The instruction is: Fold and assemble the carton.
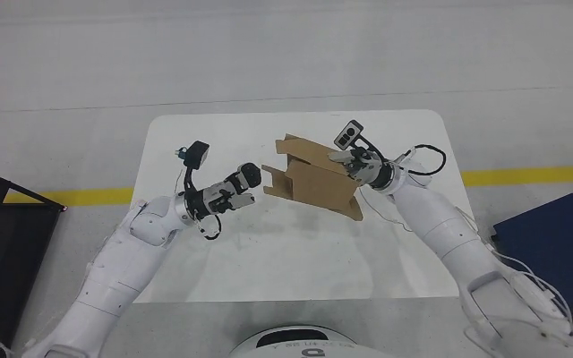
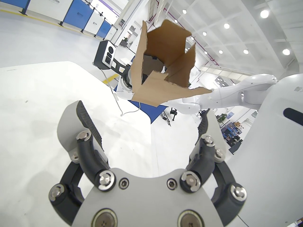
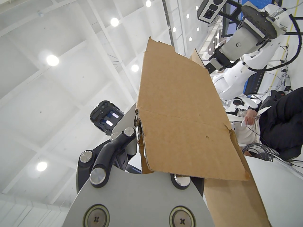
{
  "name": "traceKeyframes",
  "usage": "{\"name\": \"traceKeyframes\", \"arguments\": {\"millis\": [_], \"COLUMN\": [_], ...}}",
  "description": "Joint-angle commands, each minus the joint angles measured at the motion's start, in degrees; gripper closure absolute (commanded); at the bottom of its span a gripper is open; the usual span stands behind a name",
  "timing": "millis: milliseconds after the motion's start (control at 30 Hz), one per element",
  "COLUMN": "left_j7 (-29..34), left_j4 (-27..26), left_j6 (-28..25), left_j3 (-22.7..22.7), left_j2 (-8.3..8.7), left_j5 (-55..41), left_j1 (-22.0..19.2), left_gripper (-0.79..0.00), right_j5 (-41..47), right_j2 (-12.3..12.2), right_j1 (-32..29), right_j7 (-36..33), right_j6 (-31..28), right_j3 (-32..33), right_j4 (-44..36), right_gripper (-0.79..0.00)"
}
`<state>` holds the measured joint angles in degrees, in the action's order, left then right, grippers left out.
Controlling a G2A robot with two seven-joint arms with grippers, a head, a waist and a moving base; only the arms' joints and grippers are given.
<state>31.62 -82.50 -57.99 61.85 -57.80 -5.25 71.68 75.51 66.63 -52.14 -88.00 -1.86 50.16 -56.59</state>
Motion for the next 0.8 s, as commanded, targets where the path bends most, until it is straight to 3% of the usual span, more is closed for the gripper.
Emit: {"name": "traceKeyframes", "arguments": {"millis": [0,767], "left_j7": [-1.1,-4.0], "left_j4": [0.6,-2.0], "left_j6": [0.4,6.7], "left_j3": [-0.4,-2.6], "left_j2": [-0.28,-2.0], "left_j5": [0.9,-0.5], "left_j1": [-0.6,-4.4], "left_gripper": [-0.785,-0.785], "right_j5": [0.0,-1.3], "right_j2": [0.1,0.4], "right_j1": [-0.2,-0.9], "right_j7": [0.0,0.0], "right_j6": [0.5,2.5], "right_j3": [0.1,1.9], "right_j4": [-0.6,-2.2], "right_gripper": [0.0,0.0]}}
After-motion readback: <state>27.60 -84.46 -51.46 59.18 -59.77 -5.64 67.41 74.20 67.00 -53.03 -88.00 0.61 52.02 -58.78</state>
